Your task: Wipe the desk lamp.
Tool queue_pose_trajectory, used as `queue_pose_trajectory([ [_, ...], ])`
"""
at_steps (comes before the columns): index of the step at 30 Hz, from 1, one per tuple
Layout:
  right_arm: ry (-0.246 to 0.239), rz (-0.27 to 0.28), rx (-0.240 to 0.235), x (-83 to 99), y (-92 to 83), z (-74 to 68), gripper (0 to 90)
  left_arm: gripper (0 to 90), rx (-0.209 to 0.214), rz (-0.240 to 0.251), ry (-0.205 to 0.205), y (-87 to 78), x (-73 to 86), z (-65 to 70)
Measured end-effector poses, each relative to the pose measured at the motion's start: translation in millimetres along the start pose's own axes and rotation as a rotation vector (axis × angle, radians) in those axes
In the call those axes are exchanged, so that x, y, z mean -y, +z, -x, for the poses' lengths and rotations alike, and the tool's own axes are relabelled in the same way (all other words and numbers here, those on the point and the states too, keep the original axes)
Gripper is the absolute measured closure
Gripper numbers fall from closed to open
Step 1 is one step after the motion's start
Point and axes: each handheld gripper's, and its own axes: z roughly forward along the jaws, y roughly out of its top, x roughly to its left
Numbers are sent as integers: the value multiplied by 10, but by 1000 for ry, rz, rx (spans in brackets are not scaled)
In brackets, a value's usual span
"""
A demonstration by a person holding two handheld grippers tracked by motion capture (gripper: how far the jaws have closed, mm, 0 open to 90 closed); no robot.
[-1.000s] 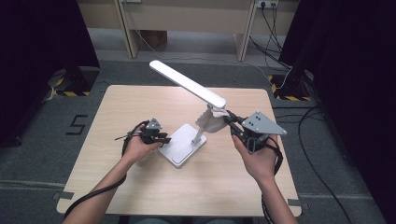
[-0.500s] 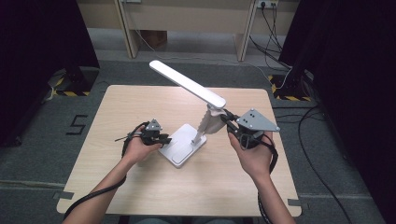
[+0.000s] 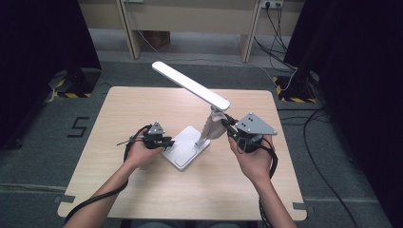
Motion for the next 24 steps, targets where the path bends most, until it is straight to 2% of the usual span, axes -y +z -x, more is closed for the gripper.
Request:
queue_pose_trajectory([
  [10, 4, -50, -10, 121, 93, -74, 848, 720, 0, -1, 3, 0, -1, 0],
  [24, 40, -140, -10, 454, 348, -121, 847, 721, -8, 1, 16, -3, 4, 14],
])
